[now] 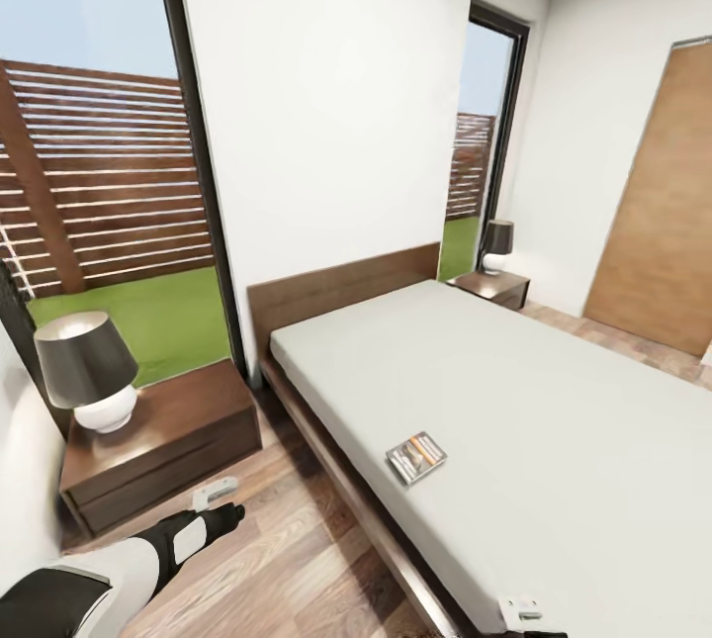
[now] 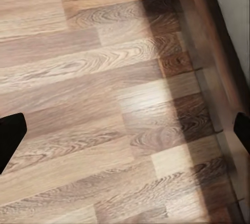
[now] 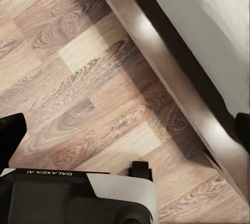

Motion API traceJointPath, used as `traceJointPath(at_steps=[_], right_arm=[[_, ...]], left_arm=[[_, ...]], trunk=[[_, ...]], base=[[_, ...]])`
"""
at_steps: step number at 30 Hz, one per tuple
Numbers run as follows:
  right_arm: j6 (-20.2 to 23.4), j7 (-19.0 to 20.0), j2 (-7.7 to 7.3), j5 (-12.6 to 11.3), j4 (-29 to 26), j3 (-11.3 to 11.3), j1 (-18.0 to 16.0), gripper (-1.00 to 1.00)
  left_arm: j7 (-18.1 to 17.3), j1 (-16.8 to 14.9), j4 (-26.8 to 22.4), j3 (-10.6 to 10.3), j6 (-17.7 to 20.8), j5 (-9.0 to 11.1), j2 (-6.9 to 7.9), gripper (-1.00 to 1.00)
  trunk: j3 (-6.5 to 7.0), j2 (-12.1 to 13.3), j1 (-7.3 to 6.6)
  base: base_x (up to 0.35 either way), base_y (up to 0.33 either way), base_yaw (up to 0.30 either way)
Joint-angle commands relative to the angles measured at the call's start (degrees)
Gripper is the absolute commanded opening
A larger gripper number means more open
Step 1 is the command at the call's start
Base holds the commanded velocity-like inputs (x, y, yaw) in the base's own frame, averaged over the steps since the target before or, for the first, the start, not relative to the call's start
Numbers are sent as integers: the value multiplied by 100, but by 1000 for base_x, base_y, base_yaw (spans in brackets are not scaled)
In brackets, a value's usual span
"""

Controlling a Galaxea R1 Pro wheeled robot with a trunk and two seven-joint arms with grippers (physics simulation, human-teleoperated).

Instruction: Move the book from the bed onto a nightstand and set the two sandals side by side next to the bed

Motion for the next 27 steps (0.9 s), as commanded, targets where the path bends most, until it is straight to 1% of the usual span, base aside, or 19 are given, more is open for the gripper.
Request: traceJointPath(at_steps=[1, 27], right_arm=[[25, 15, -2, -57, -4, 47, -6, 100], [25, 15, -2, -57, -4, 47, -4, 100]], left_arm=[[6, -7, 4, -48, 17, 50, 0, 100], [6, -7, 4, -48, 17, 50, 0, 100]], trunk=[[-12, -12, 3], [-12, -12, 3]], base=[[0, 0, -297], [0, 0, -299]])
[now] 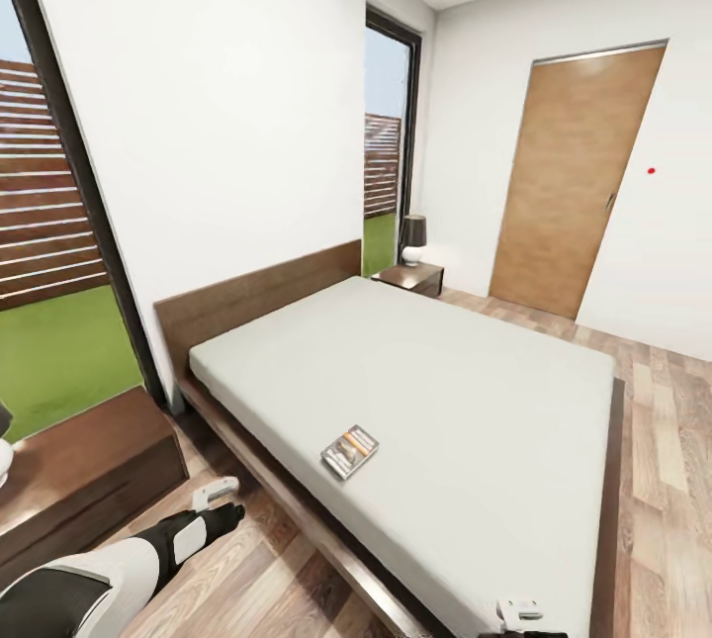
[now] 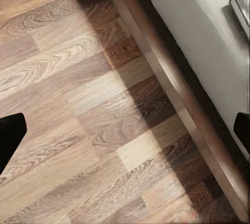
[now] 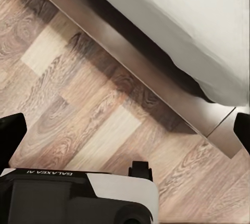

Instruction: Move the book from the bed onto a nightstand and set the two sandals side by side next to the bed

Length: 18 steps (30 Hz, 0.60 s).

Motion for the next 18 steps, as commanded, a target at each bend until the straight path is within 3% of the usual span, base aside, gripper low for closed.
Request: traceJointPath(at_steps=[1, 10, 18], right_arm=[[25, 15, -2, -57, -4, 48, -6, 100], [25, 15, -2, -57, -4, 46, -8, 100], [25, 15, -2, -57, -4, 52, -7, 100]], left_arm=[[6, -7, 4, -48, 17, 50, 0, 100], [6, -7, 4, -48, 17, 50, 0, 100], [6, -7, 4, -48, 17, 50, 0, 100]], trunk=[[-12, -12, 3], [-12, -12, 3], [-12, -12, 3]], base=[[0, 0, -277], [0, 0, -241], [0, 3, -45]])
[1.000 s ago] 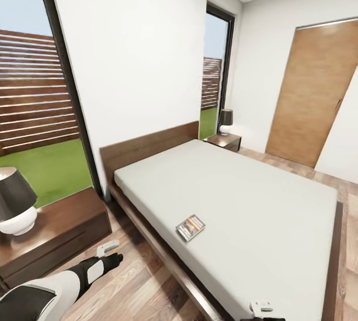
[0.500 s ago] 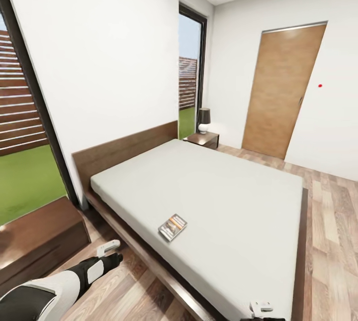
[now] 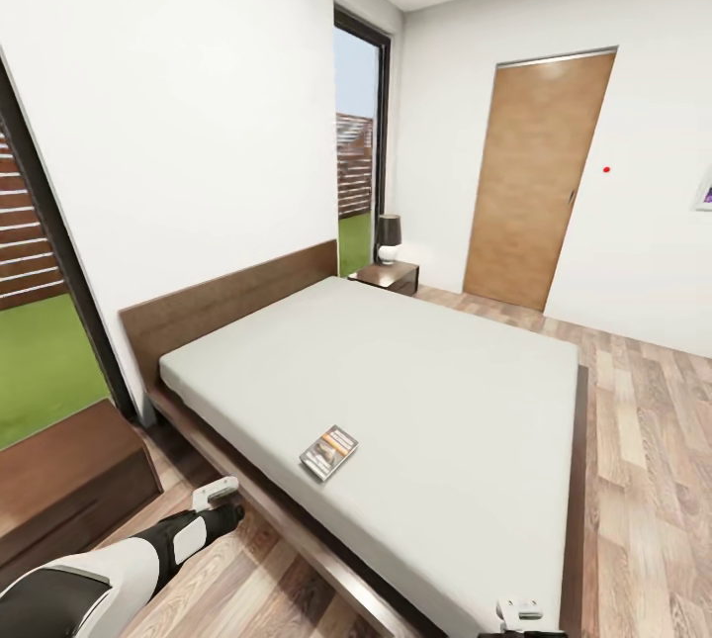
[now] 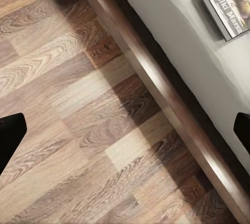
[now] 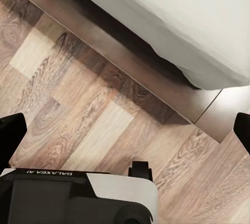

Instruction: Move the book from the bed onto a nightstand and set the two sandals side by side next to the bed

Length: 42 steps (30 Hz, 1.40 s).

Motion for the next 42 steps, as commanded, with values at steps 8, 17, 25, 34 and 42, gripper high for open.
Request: traceJointPath(at_steps=[8, 17, 25, 34, 42], right_arm=[[24, 15, -3, -58, -4, 49, -6, 100], [24, 16, -3, -58, -4, 51, -6, 100], [24, 17, -3, -58, -4, 51, -4, 100], [24, 15, -3, -58, -4, 51, -6, 100], [24, 15, -3, -58, -4, 50, -6, 100]], left_arm=[[6, -7, 5, -48, 17, 49, -1, 100], [6, -7, 5, -48, 17, 49, -1, 100], [6, -7, 5, -48, 17, 49, -1, 100], [6, -7, 5, -48, 17, 49, -1, 100], [6, -7, 5, -48, 17, 49, -1, 100]], trunk=[[-12, -12, 3], [-12, -12, 3], [-12, -12, 3], [-12, -12, 3], [-12, -12, 3]], base=[[0, 158, -8], [0, 141, 0], [0, 18, 0], [0, 4, -50], [0, 1, -229]])
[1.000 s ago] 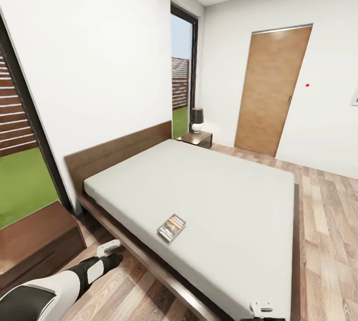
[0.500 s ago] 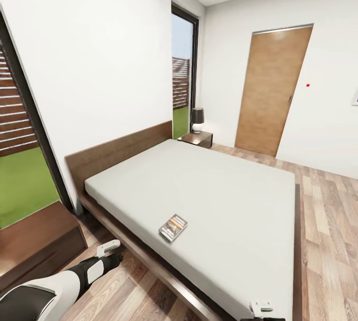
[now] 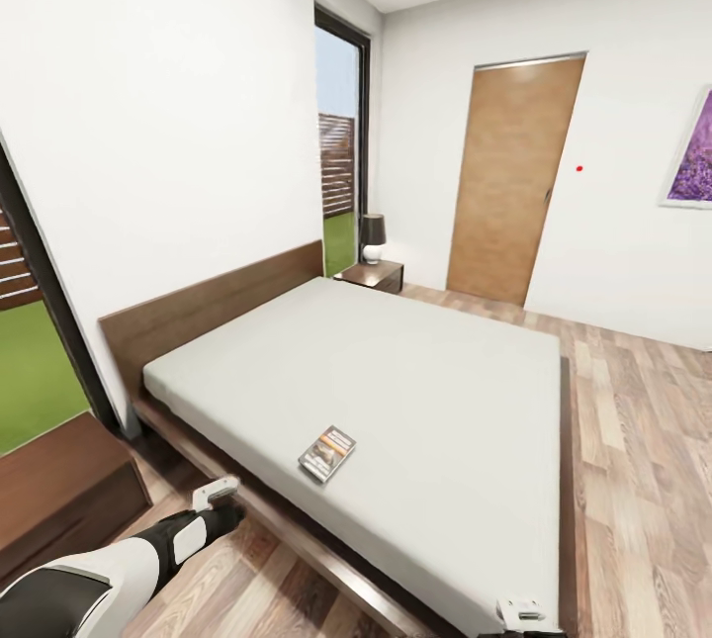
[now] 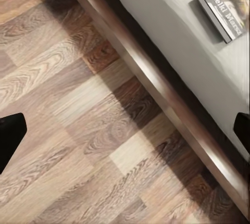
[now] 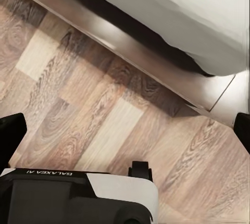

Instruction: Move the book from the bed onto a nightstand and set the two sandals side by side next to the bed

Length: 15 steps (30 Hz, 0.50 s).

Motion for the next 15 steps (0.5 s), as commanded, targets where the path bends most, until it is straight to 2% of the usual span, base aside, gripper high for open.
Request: traceJointPath(at_steps=[1, 10, 15], right_arm=[[25, 15, -2, -57, -4, 48, -6, 100], [23, 11, -2, -56, -4, 49, -7, 100], [24, 12, -2, -57, -4, 49, -5, 100]], left_arm=[[6, -7, 4, -48, 17, 50, 0, 100], [6, -7, 4, -48, 17, 50, 0, 100], [6, -7, 4, -48, 17, 50, 2, 100]], trunk=[[-12, -12, 3], [-12, -12, 3], [-12, -12, 3]], base=[[0, 0, -270], [1, 0, -279], [139, 55, -110]])
